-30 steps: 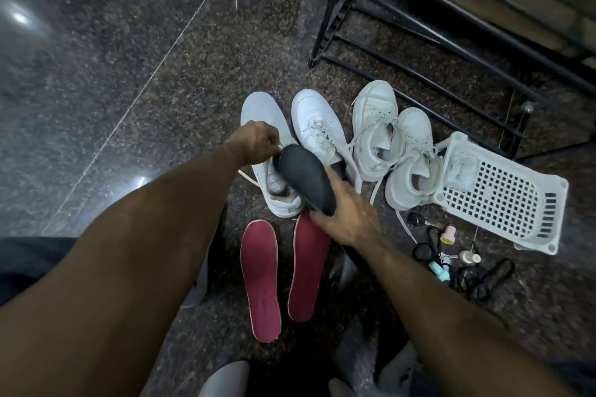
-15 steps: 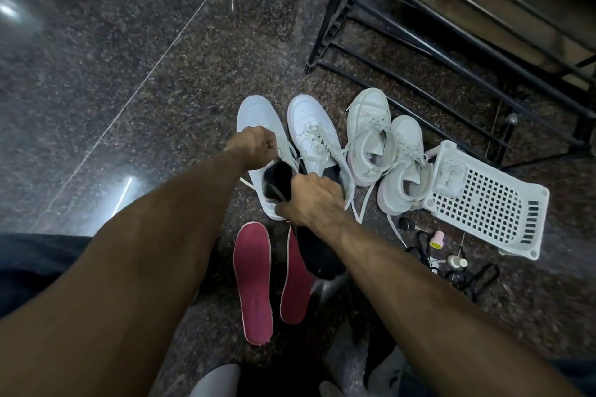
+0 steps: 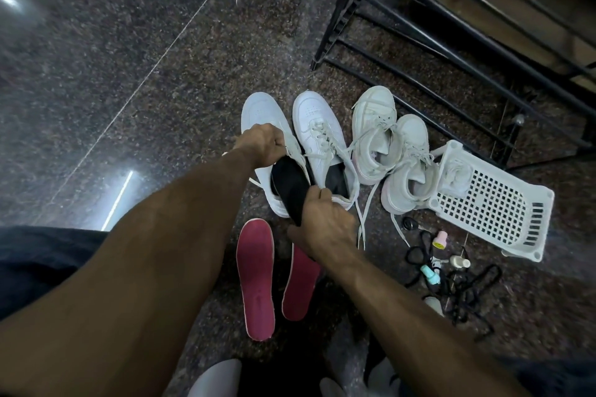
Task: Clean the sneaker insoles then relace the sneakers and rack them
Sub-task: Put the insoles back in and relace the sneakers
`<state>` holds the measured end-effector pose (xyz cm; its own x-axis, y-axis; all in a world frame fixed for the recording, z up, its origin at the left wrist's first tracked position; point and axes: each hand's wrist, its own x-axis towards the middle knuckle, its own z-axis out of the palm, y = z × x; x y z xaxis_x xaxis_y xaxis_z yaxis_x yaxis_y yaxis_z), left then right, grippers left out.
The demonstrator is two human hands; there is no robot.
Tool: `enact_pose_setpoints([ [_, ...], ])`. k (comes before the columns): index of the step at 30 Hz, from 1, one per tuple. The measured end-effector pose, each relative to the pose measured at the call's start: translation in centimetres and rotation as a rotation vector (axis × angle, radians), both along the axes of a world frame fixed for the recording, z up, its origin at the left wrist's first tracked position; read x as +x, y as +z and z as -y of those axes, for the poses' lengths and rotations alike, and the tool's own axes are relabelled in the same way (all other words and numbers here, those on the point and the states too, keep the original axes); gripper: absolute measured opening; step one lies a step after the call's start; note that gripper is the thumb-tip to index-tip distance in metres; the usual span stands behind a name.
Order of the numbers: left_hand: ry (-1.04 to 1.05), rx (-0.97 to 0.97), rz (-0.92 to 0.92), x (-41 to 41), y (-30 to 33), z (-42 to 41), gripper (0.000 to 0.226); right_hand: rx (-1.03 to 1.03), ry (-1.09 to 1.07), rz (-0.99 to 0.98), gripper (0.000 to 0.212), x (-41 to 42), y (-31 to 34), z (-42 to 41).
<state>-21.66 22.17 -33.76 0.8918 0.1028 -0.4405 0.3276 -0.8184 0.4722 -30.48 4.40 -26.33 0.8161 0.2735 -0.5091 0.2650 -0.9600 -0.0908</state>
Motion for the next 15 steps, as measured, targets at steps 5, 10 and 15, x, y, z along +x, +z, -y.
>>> enact_pose_setpoints([
  [5,0.001,0.012,0.017,0.0,0.1,0.1,0.012,0.178,-0.064,0.029,0.050,1.6,-1.1,-1.5],
  [10,0.006,0.005,0.020,0.1,-0.2,0.1,0.013,0.225,-0.114,0.048,0.055,3.1,-2.4,-3.1],
  [15,0.015,-0.018,0.001,0.2,-0.2,0.2,0.011,0.128,-0.084,0.052,0.076,1.8,-1.9,-1.3],
])
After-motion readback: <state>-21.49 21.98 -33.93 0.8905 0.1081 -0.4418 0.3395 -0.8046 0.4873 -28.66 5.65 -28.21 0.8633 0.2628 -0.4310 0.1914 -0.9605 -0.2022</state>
